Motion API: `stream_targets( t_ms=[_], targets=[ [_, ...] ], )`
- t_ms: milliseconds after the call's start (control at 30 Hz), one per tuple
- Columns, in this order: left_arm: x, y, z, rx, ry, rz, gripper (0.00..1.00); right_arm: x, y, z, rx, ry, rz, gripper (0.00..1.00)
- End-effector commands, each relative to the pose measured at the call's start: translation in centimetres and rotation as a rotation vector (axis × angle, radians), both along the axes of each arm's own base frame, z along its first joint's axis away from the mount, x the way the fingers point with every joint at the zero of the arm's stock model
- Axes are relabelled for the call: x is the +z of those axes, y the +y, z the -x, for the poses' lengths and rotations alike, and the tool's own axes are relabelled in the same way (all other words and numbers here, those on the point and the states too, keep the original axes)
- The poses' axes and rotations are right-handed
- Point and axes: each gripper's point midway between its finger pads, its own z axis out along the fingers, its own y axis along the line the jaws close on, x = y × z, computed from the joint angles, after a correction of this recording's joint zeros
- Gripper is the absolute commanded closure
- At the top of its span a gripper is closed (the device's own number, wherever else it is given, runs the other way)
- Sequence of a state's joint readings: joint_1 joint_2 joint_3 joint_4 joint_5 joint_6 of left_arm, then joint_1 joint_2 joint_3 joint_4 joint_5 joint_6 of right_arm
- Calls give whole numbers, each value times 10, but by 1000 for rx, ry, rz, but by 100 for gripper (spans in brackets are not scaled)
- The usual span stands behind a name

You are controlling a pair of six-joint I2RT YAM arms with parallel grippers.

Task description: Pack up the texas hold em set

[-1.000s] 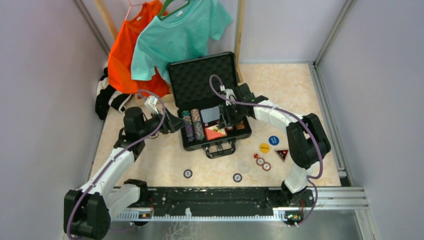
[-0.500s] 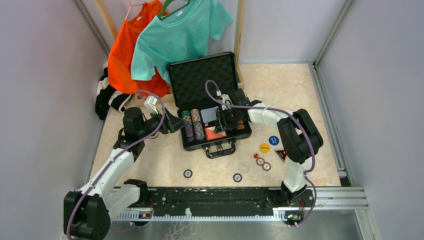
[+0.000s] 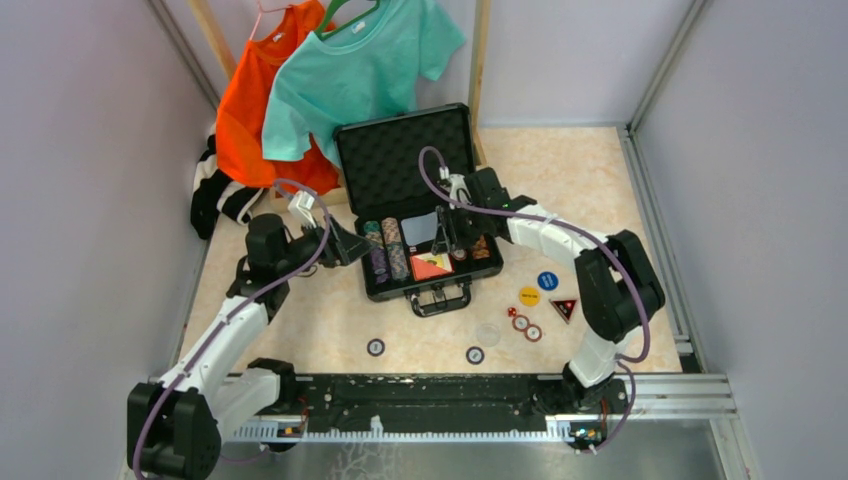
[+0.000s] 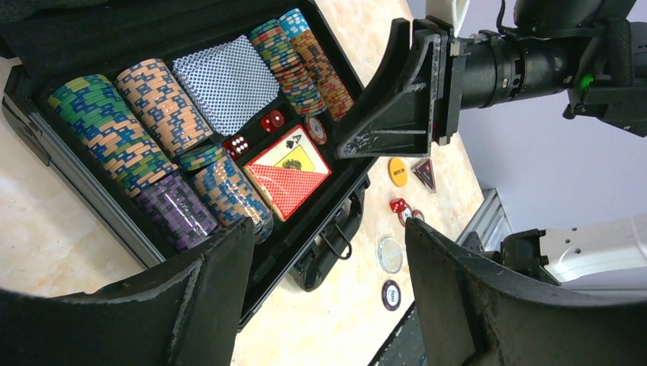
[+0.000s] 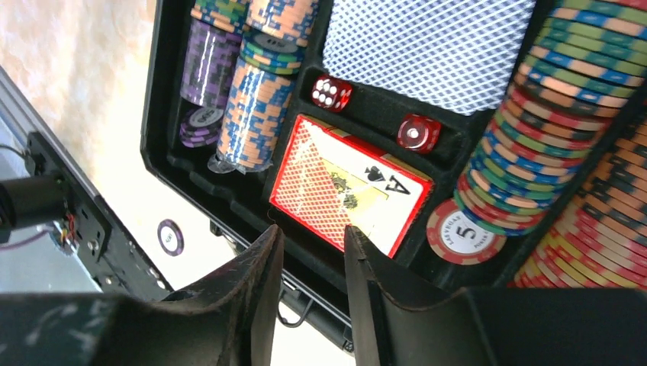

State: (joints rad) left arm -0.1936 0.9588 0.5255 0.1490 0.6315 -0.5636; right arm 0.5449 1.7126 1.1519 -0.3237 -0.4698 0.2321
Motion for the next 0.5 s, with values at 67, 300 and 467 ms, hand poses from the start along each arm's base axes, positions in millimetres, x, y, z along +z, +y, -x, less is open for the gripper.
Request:
stream_targets(
  t_ms=[67, 300, 467],
  targets=[
    [25, -4, -8, -29, -49, 20, 23, 11, -25, -19, -107, -55, 50, 78],
    [38, -5, -11, -33, -64, 25, 24, -8, -45, -15, -145, -64, 143, 99],
    [35, -4, -14, -24, -59, 17, 24, -25, -44, -13, -131, -24, 160, 100]
  ],
)
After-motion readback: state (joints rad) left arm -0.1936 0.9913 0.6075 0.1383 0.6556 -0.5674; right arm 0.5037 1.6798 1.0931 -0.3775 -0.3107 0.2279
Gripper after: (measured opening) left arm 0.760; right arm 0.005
